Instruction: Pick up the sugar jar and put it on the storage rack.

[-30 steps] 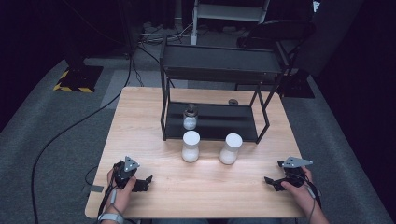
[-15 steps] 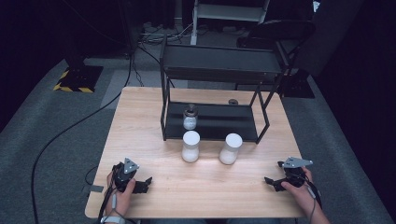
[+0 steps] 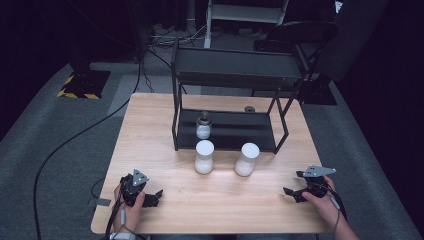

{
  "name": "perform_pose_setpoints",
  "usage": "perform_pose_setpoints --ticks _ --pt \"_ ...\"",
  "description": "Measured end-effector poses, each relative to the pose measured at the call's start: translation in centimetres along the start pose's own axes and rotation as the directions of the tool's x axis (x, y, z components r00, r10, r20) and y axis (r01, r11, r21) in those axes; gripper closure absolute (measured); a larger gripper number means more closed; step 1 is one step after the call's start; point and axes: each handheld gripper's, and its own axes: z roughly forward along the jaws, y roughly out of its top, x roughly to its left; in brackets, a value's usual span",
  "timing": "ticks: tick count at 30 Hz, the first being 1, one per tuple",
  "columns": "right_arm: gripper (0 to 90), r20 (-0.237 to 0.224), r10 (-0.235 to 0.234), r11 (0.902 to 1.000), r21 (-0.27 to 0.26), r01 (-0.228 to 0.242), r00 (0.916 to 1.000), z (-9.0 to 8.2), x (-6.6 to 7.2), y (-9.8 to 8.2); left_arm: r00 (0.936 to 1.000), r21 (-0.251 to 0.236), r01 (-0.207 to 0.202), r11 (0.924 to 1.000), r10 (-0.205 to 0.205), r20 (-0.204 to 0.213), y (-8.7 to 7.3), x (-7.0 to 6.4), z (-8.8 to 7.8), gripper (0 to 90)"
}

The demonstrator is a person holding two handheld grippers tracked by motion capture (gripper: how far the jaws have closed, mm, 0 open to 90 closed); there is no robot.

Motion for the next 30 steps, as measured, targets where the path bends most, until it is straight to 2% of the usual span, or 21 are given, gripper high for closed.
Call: perform_pose_setpoints --ticks 10,20,30 --pt "5.1 -0.002 -0.056 0.998 -0.031 0.056 0.9984 -1.4 0.1 2.9 1.0 0.0 0.0 1.0 0.0 0.0 0.0 0.0 0.0 0.3" --pt "5.1 -0.015 -0.083 0.9949 -0.06 0.082 0.9965 -2.8 0.1 5.0 1.0 0.0 0.0 1.0 0.0 0.0 0.0 0.0 0.0 0.4" --pt "5.0 -0.028 -0.118 0.9911 -0.066 0.116 0.9926 -3.3 0.2 7.2 1.0 0.0 0.0 1.0 0.0 0.0 0.0 0.0 0.0 0.4"
